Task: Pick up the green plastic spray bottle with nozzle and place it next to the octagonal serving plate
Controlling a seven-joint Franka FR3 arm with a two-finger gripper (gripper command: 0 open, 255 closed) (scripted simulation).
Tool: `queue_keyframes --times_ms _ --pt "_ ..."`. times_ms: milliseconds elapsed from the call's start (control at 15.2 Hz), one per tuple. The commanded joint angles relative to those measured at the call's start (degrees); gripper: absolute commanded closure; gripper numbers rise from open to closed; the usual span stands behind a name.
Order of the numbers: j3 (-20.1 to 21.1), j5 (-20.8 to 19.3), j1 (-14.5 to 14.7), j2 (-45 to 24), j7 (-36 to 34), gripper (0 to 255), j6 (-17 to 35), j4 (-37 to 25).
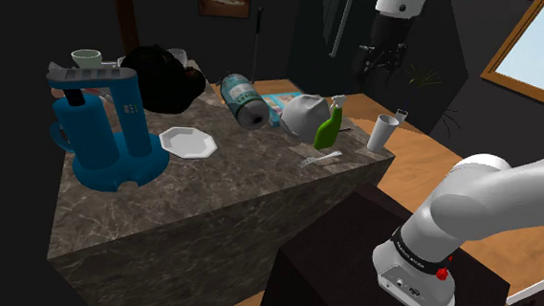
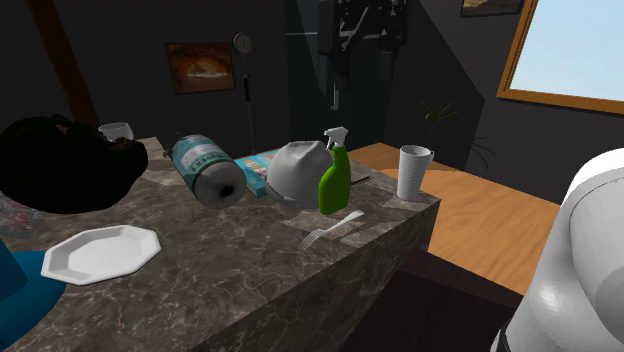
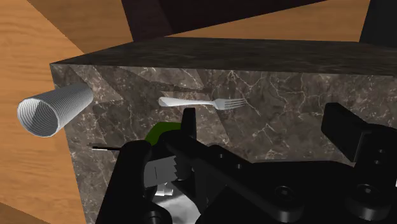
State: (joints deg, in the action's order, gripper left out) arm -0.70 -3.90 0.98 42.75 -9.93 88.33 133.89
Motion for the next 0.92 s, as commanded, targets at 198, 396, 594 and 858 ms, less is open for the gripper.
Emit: queue_keyframes --times_ms 198,396,594,858 --pt "-3.2 -4.5 1.7 -4.1 10.6 0 2.4 0.8" --pt "-6.0 -8.8 3.3 -8.7 20.8 0 5.5 1.1" --pt "-8.5 -13.0 4.6 -13.9 30.5 0 9.1 1.1" --pt "-11.0 -18.1 6.1 -21.2 42.6 0 14.8 0.5"
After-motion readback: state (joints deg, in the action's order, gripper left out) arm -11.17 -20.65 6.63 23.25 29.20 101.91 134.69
